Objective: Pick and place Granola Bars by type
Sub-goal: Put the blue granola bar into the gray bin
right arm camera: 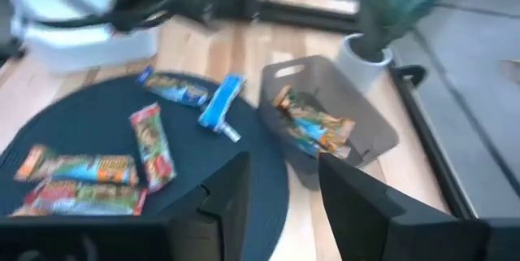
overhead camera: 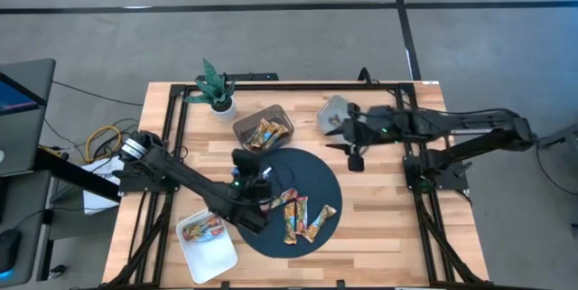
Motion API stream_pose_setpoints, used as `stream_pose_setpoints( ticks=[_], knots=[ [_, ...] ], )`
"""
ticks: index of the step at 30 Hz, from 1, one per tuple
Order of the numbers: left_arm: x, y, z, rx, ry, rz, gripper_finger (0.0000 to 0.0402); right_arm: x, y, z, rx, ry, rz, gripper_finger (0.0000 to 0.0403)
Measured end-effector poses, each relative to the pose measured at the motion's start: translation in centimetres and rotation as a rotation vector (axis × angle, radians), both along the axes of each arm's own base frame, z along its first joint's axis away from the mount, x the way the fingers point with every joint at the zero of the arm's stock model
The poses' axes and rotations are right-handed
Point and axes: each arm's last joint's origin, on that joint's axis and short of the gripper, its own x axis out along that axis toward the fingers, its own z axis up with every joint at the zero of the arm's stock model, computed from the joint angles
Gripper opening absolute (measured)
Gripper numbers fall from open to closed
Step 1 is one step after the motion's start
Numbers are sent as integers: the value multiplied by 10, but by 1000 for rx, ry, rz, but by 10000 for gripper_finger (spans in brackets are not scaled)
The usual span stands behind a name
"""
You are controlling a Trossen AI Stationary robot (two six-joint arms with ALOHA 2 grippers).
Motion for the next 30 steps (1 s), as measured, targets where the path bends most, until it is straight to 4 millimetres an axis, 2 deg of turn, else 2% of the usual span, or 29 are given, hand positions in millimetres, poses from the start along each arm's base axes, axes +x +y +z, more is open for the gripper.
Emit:
stream_pose_setpoints(
  ticks=[5, 10, 14, 19, 30],
  knots=[
    [17, -17, 10, -321, 94, -152, 125, -25, 11, -24, -32, -75, -114, 130],
    [18, -22, 9, -500, 207, -243, 125, -47, 17, -51, -48, -99, -177, 120],
    [15, -15, 6, -614, 229, -126, 125, -62, 18, -67, -60, -146, -227, 117],
    [13, -7, -1, -670, 132, 80, 126, -73, 16, -83, -29, -180, -258, 118],
    [2, 35, -52, -733, 91, 495, 157, -77, 15, -81, -18, -208, -263, 118]
  ],
)
